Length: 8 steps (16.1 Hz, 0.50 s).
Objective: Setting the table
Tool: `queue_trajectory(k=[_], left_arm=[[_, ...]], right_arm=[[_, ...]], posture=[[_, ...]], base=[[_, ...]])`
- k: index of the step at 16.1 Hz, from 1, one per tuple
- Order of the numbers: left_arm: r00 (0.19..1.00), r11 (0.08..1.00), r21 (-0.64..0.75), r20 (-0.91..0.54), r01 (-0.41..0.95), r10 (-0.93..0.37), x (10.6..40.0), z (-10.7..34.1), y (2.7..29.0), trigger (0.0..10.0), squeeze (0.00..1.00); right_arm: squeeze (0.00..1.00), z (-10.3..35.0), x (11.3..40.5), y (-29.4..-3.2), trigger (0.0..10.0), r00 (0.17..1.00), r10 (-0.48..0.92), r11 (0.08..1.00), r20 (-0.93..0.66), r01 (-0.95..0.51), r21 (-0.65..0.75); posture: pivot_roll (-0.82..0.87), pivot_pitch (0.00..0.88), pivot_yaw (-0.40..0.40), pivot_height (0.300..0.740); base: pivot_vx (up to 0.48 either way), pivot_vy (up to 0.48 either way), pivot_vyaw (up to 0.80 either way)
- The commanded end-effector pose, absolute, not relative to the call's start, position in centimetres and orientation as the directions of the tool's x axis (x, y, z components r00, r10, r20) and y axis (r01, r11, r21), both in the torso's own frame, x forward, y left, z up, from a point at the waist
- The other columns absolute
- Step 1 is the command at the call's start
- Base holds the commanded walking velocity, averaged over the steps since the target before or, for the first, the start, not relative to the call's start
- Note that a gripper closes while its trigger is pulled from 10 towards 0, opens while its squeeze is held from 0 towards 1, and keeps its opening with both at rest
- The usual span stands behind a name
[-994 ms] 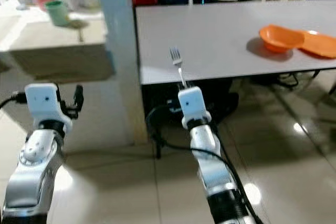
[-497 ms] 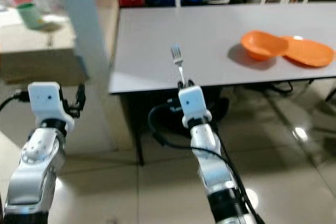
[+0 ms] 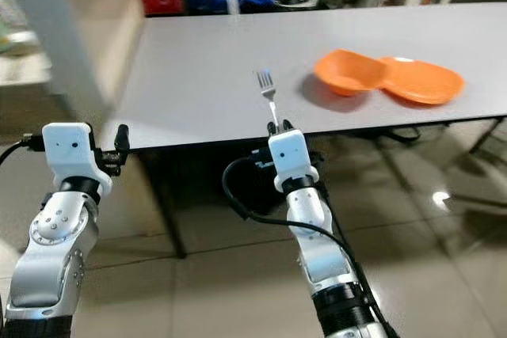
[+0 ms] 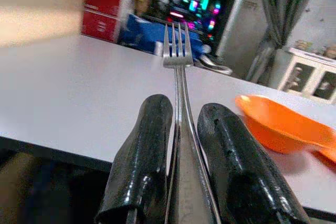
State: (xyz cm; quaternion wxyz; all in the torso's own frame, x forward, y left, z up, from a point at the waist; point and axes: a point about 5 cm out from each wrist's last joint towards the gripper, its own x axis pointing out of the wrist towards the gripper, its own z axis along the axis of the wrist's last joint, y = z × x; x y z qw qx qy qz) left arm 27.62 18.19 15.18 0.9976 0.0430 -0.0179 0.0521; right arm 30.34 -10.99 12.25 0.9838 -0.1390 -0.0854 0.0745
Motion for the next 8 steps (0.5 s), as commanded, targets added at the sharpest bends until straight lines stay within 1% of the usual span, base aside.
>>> queue_trajectory(k=[1, 8], left_arm=[[0.995, 0.991, 0.096, 0.039, -0.093, 0.090, 27.80, 15.20, 17.82, 10.0, 0.00], [0.995, 0.991, 0.098, 0.048, -0.087, 0.083, 27.92, 15.39, 17.69, 10.0, 0.00]], right_arm=[[0.00, 12.52, 30.50, -11.47, 10.0, 0.975, 0.154, 0.952, 0.158, -0.104, -0.289], [0.00, 12.64, 30.66, -11.25, 10.0, 0.973, 0.162, 0.951, 0.162, -0.111, -0.288]], posture=[[-0.06, 0.000, 0.050, 0.740], [-0.05, 0.000, 0.052, 0.740]], base=[[0.266, -0.398, 0.00], [0.270, -0.394, 0.00]])
